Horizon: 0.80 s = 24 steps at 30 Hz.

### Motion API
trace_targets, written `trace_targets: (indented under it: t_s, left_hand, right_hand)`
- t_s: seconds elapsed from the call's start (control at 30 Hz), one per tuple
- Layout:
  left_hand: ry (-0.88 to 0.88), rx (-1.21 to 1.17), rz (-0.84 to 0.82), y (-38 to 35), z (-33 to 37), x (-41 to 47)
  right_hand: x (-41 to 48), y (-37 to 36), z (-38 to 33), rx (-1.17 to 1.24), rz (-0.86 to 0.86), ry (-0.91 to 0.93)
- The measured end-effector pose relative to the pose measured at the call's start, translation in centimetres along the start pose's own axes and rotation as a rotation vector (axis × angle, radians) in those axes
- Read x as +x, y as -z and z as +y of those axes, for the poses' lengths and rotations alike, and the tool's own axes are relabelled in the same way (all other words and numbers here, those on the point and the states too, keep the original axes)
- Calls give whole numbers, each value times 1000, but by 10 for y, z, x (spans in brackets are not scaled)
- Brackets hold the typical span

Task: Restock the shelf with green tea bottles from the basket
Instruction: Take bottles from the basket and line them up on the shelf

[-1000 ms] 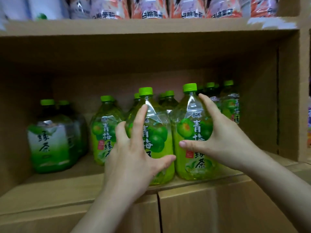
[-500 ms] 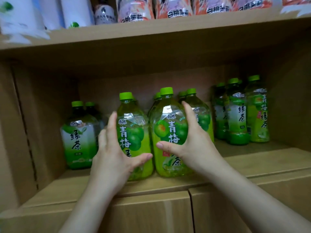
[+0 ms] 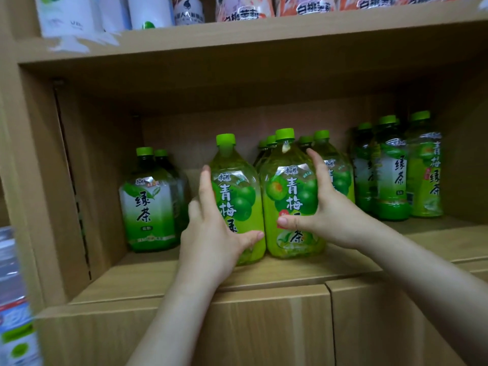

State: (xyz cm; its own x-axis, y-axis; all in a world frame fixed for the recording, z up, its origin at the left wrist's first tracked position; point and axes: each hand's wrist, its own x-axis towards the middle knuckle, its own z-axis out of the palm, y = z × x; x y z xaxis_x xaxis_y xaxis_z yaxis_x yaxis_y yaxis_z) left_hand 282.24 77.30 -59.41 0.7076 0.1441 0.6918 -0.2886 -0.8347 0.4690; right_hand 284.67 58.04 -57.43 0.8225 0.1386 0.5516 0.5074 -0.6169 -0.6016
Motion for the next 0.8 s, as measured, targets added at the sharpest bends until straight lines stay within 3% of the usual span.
trace_targets:
  t_s: [0.1, 0.3, 0.4, 0.47, 0.53, 0.63, 0.7, 0.8]
  left_hand:
    - [26, 162, 7, -4, 7, 0]
    - [2, 226, 58, -2, 11, -4]
    - [-197, 151, 206, -5, 28, -17]
    - [-409, -18, 311, -14, 46, -33]
    - [-637, -187, 315, -29, 70, -57]
    - [-845, -449, 107, -63, 113, -100]
    - [-855, -592, -144, -89, 141, -130]
    - [-827, -587, -546, -134, 181, -176]
  right_hand:
    - [-2, 3, -3, -127, -6, -17]
    - [-12, -4, 2, -250, 75, -25]
    - [-25, 6, 8, -233, 85, -25]
    - [-39, 22, 12, -164, 113, -12]
    - [-63, 48, 15, -95, 122, -4]
    - [-115, 102, 24, -109, 74, -24]
    - [-155, 139, 35, -73, 58, -121]
    - [-220, 191, 76, -113, 75, -345]
